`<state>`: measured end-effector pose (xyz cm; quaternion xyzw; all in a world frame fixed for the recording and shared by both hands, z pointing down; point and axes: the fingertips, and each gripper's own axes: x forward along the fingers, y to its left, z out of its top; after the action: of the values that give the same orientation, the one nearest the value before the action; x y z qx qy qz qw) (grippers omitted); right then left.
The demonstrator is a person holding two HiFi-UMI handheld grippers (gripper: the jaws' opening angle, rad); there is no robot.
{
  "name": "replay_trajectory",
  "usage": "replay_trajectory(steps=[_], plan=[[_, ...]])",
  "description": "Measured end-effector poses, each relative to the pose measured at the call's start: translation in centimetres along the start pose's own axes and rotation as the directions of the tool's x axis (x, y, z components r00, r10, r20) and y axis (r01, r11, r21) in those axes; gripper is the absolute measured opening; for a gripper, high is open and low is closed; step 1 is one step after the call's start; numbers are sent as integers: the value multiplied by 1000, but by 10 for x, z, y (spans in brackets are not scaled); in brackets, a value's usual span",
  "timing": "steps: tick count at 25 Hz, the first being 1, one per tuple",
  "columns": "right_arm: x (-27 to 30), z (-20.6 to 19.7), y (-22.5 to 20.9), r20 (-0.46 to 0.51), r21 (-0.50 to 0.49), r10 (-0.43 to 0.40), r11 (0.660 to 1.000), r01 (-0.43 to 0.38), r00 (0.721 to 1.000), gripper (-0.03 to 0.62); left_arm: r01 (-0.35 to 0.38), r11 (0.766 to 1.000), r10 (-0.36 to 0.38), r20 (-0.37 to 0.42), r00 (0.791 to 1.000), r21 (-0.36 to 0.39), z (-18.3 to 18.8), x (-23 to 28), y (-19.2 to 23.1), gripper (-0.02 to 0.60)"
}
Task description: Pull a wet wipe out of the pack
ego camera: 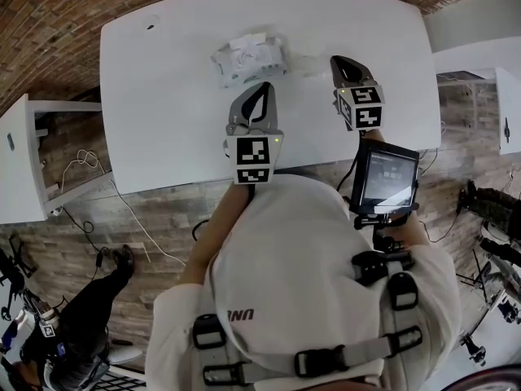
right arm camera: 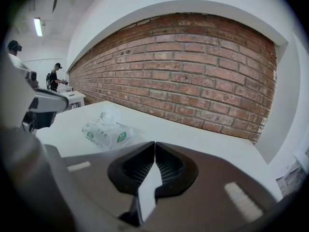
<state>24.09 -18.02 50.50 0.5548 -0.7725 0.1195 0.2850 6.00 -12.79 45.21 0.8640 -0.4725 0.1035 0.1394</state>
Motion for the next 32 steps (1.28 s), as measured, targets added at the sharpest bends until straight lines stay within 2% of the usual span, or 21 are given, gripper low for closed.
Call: replay_trajectory(steps=[2,4,9,12,15,19,22,24,28,32], plan=[[-1,-2,2,-1,10,7,1000,-7,1000,22,-2,1000,2,1,1000,-3,0,0,1,2],[-2,-5,4,-7,20,14,1000,-14,1000,63,-2,1000,2,1,1000,-3,0,0,1,2],[-7,-9,2,-3,25,-10,1000,10,1000,83,-2,1000,2,0,1000,-1,0,0,1,2],[-14,2,0,37,28,-24,999,23,999,83,-3,1000,3,2,1000,-1,0,-1,1,2],[-24,26,1,117,17,-34,999,32,993,91,-5,1000,5,3,1000,2,0,-1,2,2],[-43,75,9,267,7,-51,999,51,962,71,-14,1000,14,8,1000,5,2,-2,5,2],[-59,112,19,371,2,-69,997,73,926,8,-22,1000,22,19,1000,11,6,-5,7,2],[-70,134,28,433,9,-68,997,71,899,6,-32,999,31,33,999,13,11,-7,10,2],[-89,173,46,512,37,-50,999,36,857,6,-64,998,63,83,995,5,30,-17,21,2],[-94,188,64,556,63,-7,997,-35,831,6,-92,996,91,157,983,-4,57,-29,31,2]])
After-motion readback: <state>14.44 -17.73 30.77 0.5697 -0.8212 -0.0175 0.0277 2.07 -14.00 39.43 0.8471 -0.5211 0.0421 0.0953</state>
